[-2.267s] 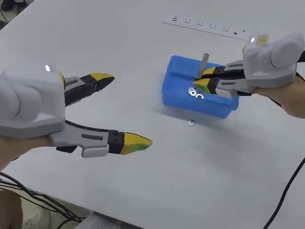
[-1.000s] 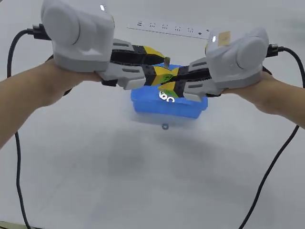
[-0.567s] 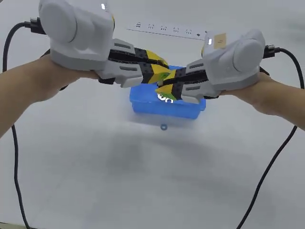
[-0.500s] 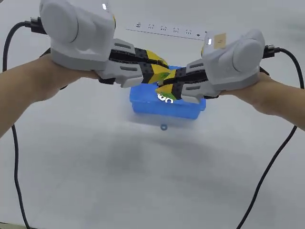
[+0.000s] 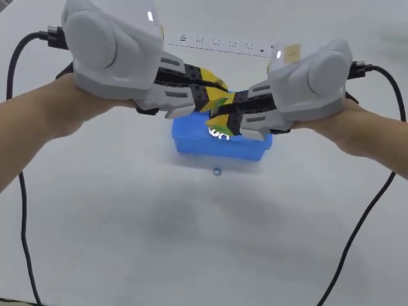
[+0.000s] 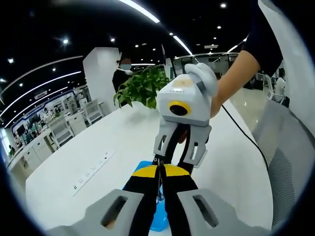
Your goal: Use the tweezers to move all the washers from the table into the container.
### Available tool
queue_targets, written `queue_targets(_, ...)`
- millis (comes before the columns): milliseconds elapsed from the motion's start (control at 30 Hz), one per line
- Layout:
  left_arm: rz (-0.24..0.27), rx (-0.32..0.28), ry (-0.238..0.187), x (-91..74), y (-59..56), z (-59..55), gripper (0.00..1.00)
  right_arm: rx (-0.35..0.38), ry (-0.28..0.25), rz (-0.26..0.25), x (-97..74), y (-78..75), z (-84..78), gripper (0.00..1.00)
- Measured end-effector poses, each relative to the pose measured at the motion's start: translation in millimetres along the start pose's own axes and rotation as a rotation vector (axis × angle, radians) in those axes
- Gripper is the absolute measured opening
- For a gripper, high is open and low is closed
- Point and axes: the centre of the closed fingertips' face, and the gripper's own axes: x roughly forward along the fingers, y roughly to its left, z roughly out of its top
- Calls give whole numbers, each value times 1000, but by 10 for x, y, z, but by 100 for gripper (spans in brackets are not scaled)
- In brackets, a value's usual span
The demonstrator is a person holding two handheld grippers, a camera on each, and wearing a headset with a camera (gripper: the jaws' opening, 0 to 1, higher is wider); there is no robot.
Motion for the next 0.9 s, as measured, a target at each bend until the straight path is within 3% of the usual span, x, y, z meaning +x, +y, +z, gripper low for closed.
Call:
queue_targets(267, 17, -10, 6, -92, -31, 23, 6, 5, 23, -14, -97, 49, -79, 24)
queue_targets(433, 27, -38, -19, -168, -50, 43, 6, -3, 12, -42, -206, 105, -137, 33)
queue_targets(900, 31, -14, -64, -298, -290, 204, 6, 42, -8, -102, -510, 288, -279, 56)
